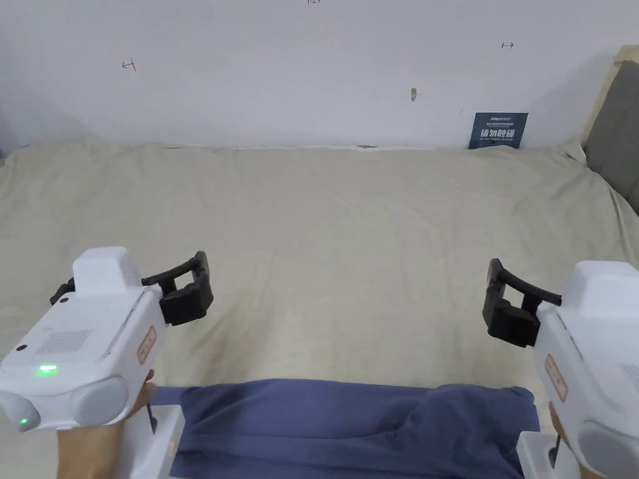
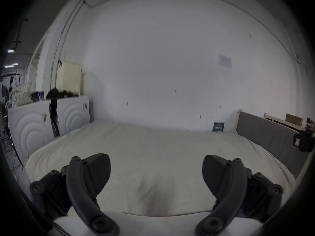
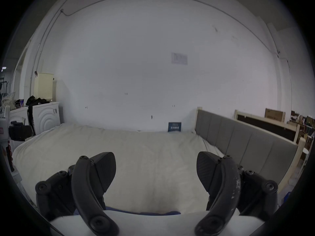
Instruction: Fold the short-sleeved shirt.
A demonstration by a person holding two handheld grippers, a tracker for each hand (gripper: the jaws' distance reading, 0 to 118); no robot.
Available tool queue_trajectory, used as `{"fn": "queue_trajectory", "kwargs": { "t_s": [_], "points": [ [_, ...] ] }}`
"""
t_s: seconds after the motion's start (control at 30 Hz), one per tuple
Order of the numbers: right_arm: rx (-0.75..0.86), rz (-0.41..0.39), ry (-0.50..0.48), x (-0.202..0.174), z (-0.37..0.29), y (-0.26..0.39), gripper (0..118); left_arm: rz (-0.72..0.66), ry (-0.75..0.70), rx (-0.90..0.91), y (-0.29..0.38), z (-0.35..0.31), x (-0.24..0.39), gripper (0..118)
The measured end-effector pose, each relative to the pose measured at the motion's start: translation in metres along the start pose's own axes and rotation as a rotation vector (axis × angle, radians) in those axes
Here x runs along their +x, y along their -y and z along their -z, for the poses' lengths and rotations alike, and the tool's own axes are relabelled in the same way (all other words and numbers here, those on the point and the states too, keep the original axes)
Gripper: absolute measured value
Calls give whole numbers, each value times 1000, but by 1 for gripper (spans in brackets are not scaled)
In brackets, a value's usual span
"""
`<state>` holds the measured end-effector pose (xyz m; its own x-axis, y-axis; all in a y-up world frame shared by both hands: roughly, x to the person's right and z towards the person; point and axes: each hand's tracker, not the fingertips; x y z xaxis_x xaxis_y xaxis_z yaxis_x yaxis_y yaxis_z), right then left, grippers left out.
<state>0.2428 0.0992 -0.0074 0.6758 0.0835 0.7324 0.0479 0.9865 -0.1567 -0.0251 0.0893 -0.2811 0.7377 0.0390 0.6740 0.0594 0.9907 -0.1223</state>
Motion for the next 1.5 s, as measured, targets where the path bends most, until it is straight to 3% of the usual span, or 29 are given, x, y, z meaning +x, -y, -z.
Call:
{"fn": "queue_trajectory", "kwargs": {
  "t_s": [0.07,0.17,0.2,0.23,0.67,0.97,1.07,1.4,1.5],
  "points": [
    [-3,-21,3,-6,-1,-4,83,37,11,32,-2,-4,11,77],
    [29,-21,-10,-11,-6,-5,59,59,30,52,-1,-7,20,58],
    [33,-21,-3,-13,-6,-5,32,53,32,54,-1,-8,23,34],
    [33,-20,-3,-14,-5,-6,3,47,31,53,-2,-7,25,1],
    [22,-28,-16,-12,-2,-4,1,9,97,-67,0,1,5,0],
    [-10,-48,-25,-14,7,2,2,-409,275,-530,40,28,-79,0],
    [-23,-55,-26,-16,12,4,2,-381,274,-630,63,30,-103,0],
    [-85,-78,-39,-36,31,18,2,-548,310,-801,127,33,-170,2],
    [-103,-82,-42,-45,36,22,2,-582,310,-850,147,41,-183,12]
  ]
}}
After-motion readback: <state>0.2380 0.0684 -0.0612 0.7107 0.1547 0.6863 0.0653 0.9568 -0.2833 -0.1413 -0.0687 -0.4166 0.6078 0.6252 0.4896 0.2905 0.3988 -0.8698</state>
